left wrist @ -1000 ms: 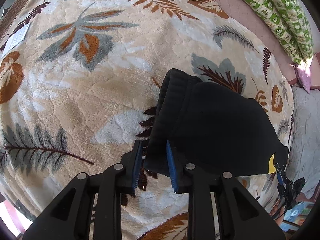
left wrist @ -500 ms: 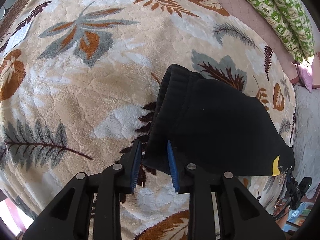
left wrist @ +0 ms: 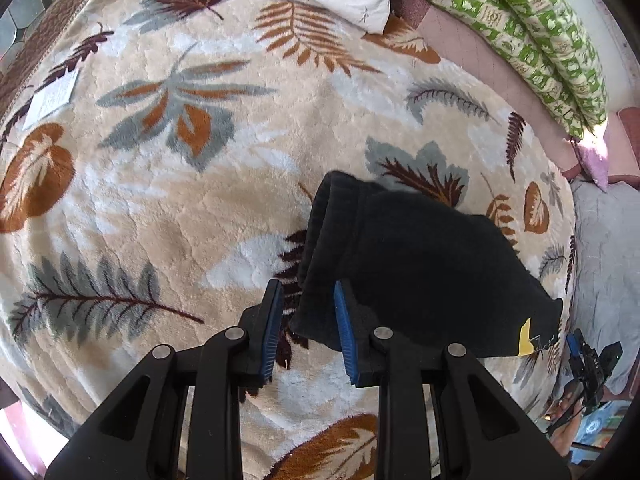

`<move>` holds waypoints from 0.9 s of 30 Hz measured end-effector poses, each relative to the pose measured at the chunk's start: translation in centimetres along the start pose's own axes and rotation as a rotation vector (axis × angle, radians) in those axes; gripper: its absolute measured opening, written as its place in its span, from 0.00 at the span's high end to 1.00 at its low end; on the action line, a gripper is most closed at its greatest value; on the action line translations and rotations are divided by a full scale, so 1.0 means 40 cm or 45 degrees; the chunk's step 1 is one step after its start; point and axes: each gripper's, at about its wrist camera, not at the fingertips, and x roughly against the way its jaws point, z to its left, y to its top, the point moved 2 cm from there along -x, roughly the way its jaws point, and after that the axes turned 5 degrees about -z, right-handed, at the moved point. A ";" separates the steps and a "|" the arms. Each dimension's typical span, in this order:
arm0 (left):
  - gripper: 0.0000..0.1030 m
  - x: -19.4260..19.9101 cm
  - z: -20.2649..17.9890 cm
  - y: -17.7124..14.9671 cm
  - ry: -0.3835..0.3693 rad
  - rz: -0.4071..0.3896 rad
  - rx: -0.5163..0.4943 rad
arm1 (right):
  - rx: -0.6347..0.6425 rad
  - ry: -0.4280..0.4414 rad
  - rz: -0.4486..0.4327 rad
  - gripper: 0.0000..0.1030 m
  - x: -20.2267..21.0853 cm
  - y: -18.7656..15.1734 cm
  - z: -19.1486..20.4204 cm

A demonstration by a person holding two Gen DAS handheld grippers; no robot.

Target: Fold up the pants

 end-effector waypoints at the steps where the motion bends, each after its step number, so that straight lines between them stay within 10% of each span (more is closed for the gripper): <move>1: 0.77 0.005 0.000 0.015 -0.002 -0.009 0.003 | 0.027 0.003 0.002 0.64 -0.008 0.011 0.024; 20: 0.67 -0.158 -0.043 0.100 -0.097 0.141 0.093 | 0.156 -0.162 0.198 0.52 -0.225 0.094 0.113; 24: 0.77 -0.134 -0.054 0.103 -0.081 0.069 0.085 | 0.250 -0.197 0.211 0.93 -0.241 0.086 0.125; 27: 0.78 -0.104 -0.062 0.111 -0.102 0.001 0.090 | 0.256 -0.176 0.163 0.95 -0.208 0.089 0.130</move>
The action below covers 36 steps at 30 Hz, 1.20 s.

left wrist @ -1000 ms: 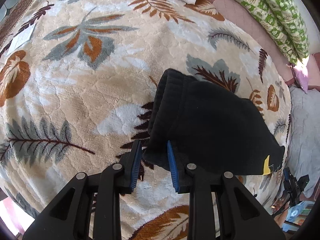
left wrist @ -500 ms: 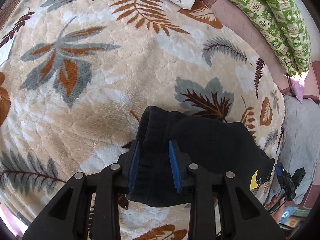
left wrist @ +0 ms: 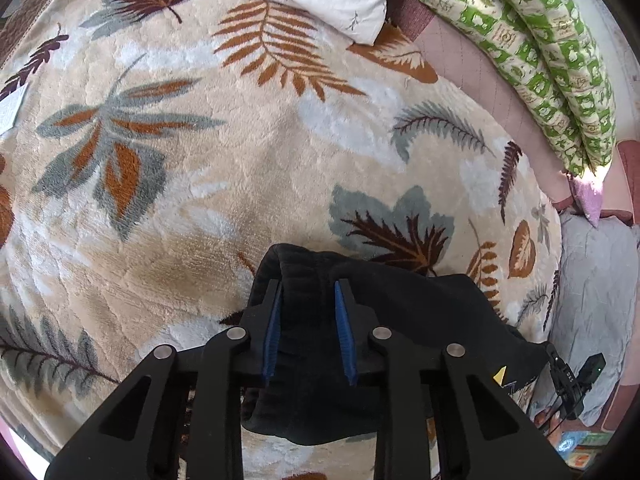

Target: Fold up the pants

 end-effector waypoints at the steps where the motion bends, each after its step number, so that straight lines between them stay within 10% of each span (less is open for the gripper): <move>1: 0.78 0.009 -0.003 0.004 -0.005 -0.032 -0.006 | -0.022 0.023 -0.043 0.95 0.023 0.005 -0.004; 11: 0.75 -0.076 0.020 -0.018 0.154 0.026 -0.083 | -0.171 0.001 -0.096 0.95 -0.004 -0.021 -0.075; 17: 0.67 -0.034 0.051 -0.018 0.031 0.049 -0.009 | -0.215 -0.061 -0.099 0.74 -0.014 -0.035 -0.094; 26: 0.64 0.077 0.076 -0.079 0.006 0.029 -0.079 | -0.119 0.068 -0.207 0.71 0.135 -0.047 0.005; 36: 0.63 0.131 -0.155 -0.213 0.056 -0.086 -0.406 | -0.166 0.177 -0.089 0.61 0.144 -0.127 0.063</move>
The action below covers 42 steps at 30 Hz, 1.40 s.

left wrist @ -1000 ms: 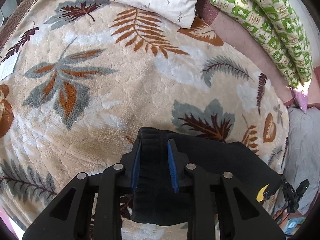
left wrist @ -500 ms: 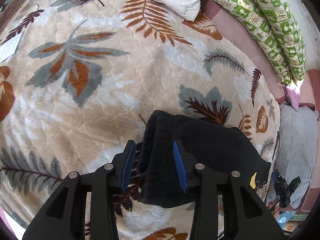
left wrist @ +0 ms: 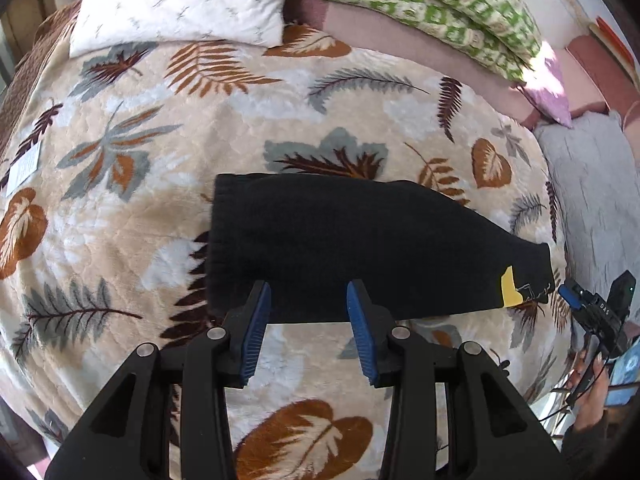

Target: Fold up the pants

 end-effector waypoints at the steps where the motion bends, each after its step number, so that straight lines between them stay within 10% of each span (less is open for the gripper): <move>1: 0.63 -0.006 -0.026 0.003 0.005 -0.007 -0.014 | -0.014 0.002 0.011 0.59 0.001 -0.010 -0.008; 22: 0.64 -0.279 -0.635 -0.087 -0.295 0.356 -0.215 | -0.147 -0.007 0.050 0.55 -0.008 0.031 -0.203; 27: 0.64 -0.300 -0.655 -0.099 -0.254 0.358 -0.232 | -0.123 -0.022 0.115 0.55 -0.060 0.036 -0.208; 30: 0.64 -0.309 -0.644 -0.097 -0.264 0.373 -0.189 | -0.009 -0.031 0.114 0.92 -0.064 0.039 -0.184; 42: 0.64 -0.284 -0.647 -0.120 -0.274 0.337 -0.210 | -0.080 0.026 0.128 0.83 -0.038 -0.019 -0.238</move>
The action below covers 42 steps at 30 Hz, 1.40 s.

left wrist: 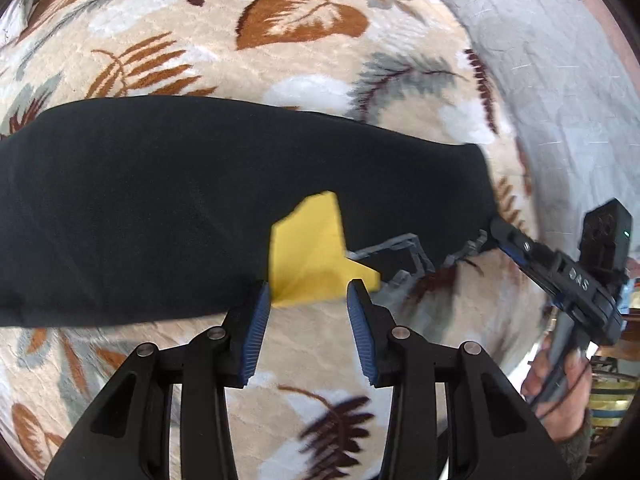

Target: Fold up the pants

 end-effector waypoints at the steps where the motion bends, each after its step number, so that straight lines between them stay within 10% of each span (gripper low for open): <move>1: 0.64 0.011 -0.009 -0.008 -0.060 -0.002 0.028 | -0.013 0.019 -0.002 0.78 0.007 0.008 0.000; 5: 0.64 0.017 -0.060 -0.041 -0.188 -0.003 0.106 | -0.042 0.041 -0.094 0.51 0.049 0.056 -0.007; 21: 0.64 -0.131 -0.084 -0.014 -0.340 0.023 0.632 | -0.123 0.114 -0.029 0.50 0.013 0.089 -0.045; 42: 0.64 -0.160 -0.115 0.029 -0.340 -0.012 0.688 | -0.215 0.356 0.169 0.42 -0.143 0.181 -0.040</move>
